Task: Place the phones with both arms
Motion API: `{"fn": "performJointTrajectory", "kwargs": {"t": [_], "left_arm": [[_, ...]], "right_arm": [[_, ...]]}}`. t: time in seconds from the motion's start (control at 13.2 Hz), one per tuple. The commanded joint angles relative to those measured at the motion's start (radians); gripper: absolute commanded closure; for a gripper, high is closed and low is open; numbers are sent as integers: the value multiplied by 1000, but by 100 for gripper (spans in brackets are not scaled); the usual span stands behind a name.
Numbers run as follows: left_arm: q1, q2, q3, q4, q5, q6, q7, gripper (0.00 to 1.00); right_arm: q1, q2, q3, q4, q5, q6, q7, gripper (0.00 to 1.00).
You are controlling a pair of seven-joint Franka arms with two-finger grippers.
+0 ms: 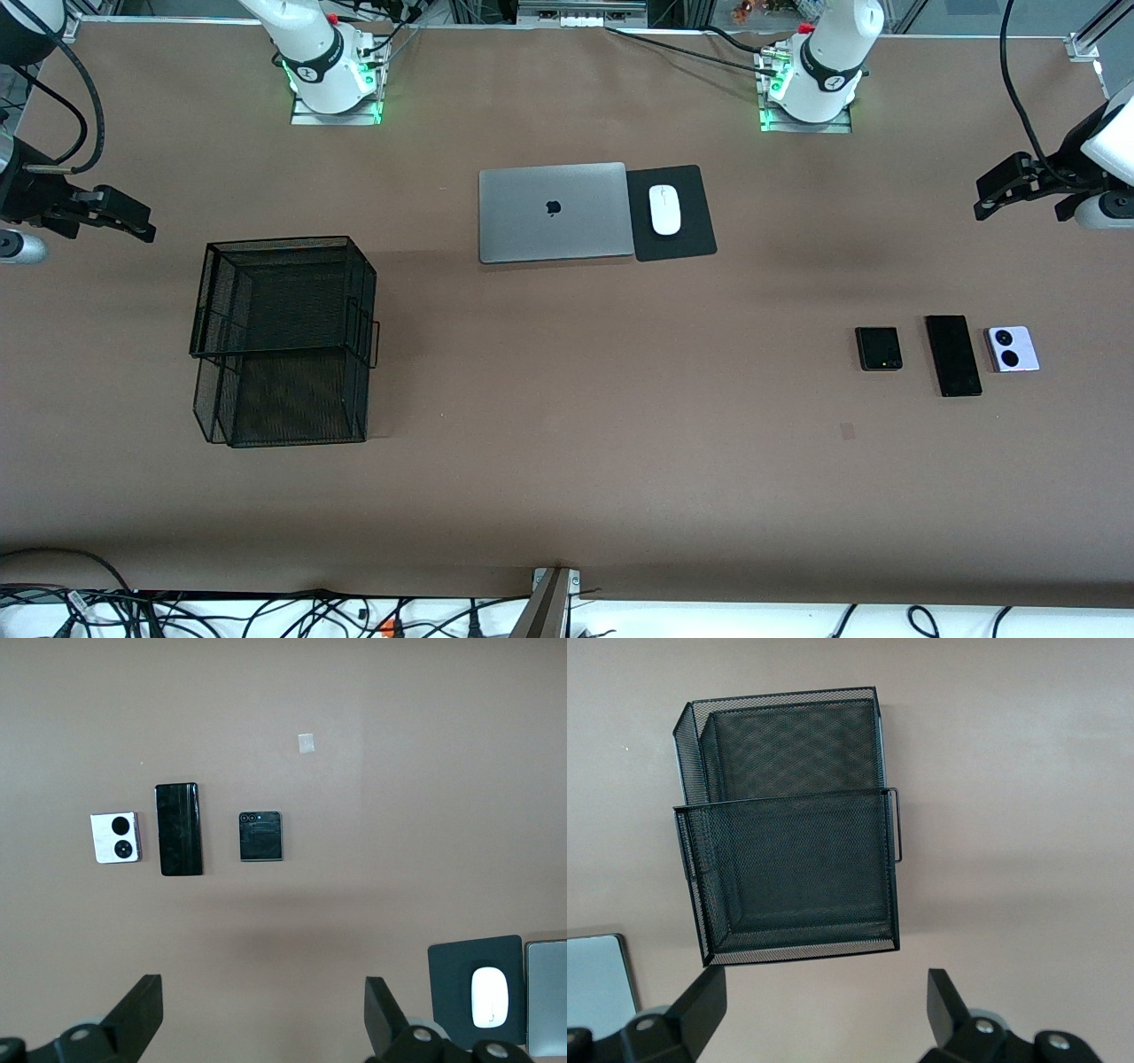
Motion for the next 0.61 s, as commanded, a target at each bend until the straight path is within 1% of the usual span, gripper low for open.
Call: {"fn": "performJointTrajectory", "kwargs": {"t": [0.0, 0.53], "left_arm": [[7, 15, 0, 33, -22, -24, 24, 0], [8, 37, 2, 33, -20, -44, 13, 0]], "right_arm": [[-16, -8, 17, 6, 6, -9, 9, 0], [-16, -10, 20, 6, 7, -9, 9, 0]]}}
